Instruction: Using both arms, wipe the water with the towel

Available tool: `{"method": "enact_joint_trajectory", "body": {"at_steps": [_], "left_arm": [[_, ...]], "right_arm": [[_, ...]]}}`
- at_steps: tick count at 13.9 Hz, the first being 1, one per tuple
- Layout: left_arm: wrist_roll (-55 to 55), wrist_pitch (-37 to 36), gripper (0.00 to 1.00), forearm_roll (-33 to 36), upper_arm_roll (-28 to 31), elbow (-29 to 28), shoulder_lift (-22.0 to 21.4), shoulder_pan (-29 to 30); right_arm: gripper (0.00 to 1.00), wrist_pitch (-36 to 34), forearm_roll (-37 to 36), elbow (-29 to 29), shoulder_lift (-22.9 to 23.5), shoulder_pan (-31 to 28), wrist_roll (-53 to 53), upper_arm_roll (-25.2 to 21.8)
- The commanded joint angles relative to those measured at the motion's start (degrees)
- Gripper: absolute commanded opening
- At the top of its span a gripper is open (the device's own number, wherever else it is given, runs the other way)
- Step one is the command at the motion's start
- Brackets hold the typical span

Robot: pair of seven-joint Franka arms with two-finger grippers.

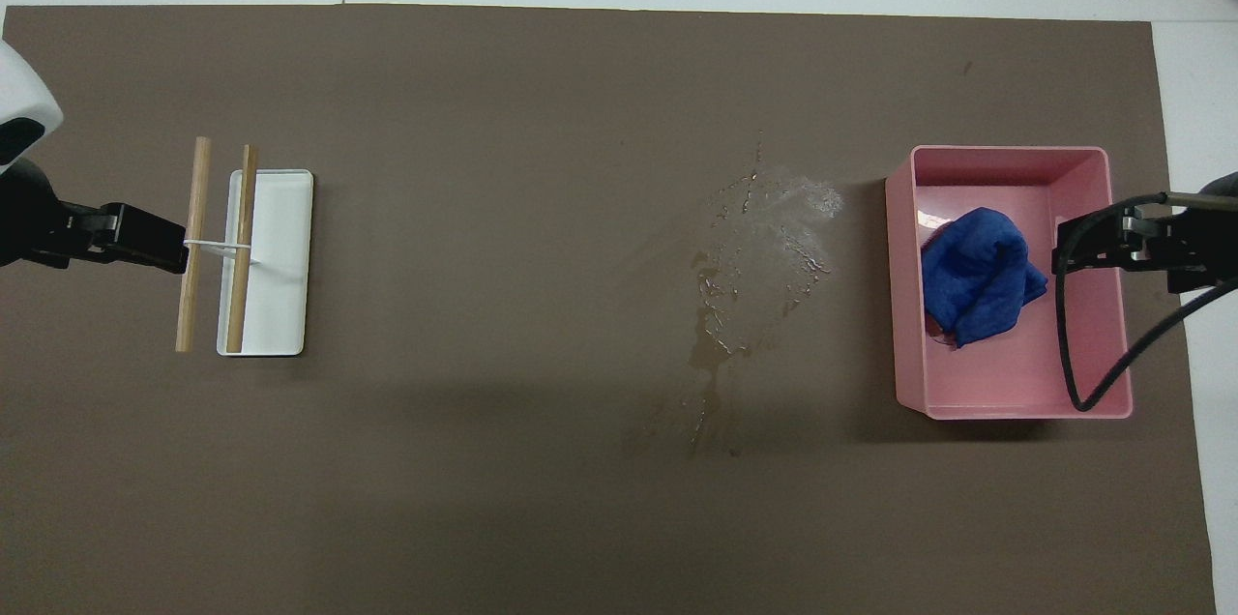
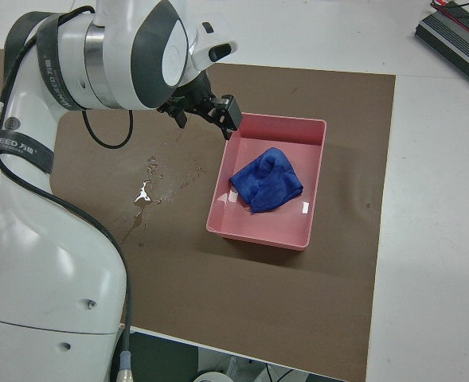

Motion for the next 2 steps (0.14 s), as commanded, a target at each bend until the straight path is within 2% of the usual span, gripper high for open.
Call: {"method": "enact_joint_trajectory", "body": {"at_steps": [1, 2], "left_arm": [[0.13, 0.20, 1.00, 1.09, -0.09, -1.32, -1.23, 0.15], [0.22, 0.20, 1.00, 1.09, 0.00, -1.32, -1.23, 0.15]], "right_arm": [[0.98, 0.60, 1.30, -1.70, -1.41, -0.54, -0.57, 0.20], [0.98, 0.60, 1.30, -1.70, -1.41, -0.54, -0.57, 0.20]]}}
